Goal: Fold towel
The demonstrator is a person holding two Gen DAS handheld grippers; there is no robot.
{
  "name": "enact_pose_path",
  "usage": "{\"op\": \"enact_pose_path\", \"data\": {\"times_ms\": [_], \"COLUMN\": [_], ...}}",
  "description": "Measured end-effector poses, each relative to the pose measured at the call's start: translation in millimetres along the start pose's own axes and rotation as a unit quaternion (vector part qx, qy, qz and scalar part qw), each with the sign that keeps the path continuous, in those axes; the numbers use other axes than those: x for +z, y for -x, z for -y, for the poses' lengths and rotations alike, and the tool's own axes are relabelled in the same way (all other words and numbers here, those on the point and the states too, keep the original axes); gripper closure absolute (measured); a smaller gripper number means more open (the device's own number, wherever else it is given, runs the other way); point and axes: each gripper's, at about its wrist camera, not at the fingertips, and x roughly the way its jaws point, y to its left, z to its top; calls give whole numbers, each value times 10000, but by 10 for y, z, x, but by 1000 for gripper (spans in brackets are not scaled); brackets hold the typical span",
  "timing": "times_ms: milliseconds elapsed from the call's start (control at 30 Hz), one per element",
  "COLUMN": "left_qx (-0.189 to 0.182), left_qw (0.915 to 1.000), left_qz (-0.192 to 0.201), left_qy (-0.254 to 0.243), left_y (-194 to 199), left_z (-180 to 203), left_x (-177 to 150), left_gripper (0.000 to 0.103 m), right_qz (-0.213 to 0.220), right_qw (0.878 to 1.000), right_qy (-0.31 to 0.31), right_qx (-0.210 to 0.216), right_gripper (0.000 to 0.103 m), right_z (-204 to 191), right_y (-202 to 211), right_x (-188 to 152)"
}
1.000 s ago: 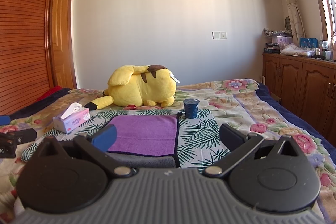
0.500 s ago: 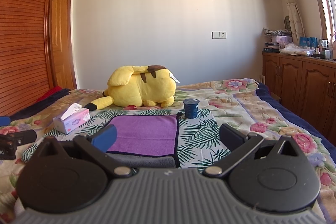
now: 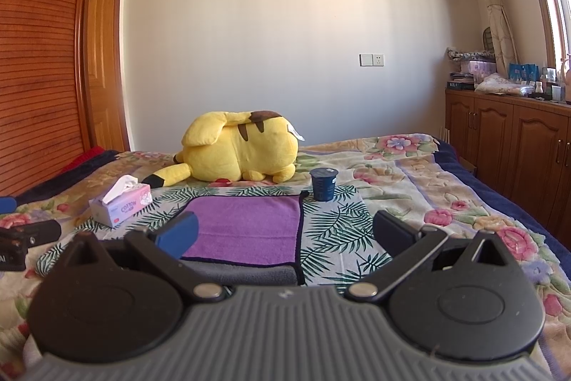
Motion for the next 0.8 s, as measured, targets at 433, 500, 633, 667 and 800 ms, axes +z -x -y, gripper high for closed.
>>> {"op": "enact_pose_path", "data": {"times_ms": [433,500,633,667,800], "left_qx": [27,32,54,57,19], "left_qw": [9999,9998,9997,9997,9995], "left_qz": [-134,-182,-202,-210,-231], "left_qy": [-57,-65,-120,-137,-213], "left_y": [-74,-91,-131,-146,-207], "left_z": [7,18,27,39,74], "left_x": [-64,-60,-48,-40,-33], "left_gripper": [16,16,16,16,16], "right_qz": [-77,-100,-86,-86,-86], "right_qw": [9999,9999,9998,9997,9995], "right_qy": [55,95,202,234,301], "right_qx": [-44,-59,-20,-8,66], "right_gripper": [0,0,0,0,0], "right_z": [8,-3,-40,-50,-69], "right_y": [-36,-60,-102,-115,-157], "right_x": [-2,2,7,8,12]}}
